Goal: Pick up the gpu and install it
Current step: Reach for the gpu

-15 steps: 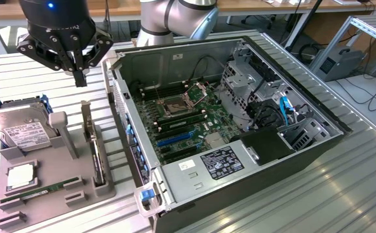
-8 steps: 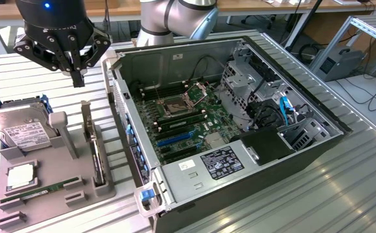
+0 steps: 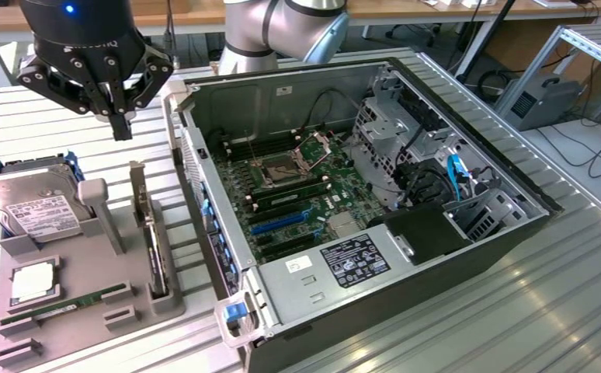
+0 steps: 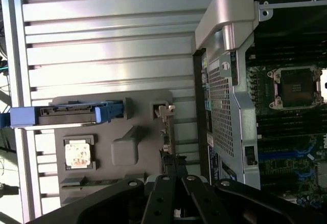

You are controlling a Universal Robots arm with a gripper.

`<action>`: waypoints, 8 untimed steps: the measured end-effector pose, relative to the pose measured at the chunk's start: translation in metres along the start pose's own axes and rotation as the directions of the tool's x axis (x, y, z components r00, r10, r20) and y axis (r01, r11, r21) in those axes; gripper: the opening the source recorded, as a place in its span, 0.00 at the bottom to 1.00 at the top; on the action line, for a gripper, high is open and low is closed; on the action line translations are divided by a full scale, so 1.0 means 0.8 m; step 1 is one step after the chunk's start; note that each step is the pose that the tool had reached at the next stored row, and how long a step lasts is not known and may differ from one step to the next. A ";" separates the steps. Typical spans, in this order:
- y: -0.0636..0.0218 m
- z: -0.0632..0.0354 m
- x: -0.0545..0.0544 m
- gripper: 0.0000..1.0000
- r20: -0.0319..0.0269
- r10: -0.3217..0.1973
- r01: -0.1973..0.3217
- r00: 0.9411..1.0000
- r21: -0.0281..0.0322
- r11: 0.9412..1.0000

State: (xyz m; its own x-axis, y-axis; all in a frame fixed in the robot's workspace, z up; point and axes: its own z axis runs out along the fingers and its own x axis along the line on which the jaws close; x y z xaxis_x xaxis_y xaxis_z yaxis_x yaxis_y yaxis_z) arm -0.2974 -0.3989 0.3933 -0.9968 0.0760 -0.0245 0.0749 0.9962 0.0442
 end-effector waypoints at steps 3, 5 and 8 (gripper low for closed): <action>0.000 0.000 0.002 0.11 0.000 0.000 0.000 1.000 0.000 1.000; 0.000 0.000 0.003 0.11 0.000 0.000 0.000 1.000 0.000 1.000; 0.000 0.000 0.004 0.11 0.000 0.000 0.000 1.000 0.000 1.000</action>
State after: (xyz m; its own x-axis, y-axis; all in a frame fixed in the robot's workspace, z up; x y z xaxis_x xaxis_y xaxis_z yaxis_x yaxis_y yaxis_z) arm -0.3009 -0.3989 0.3933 -0.9968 0.0760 -0.0245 0.0749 0.9962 0.0442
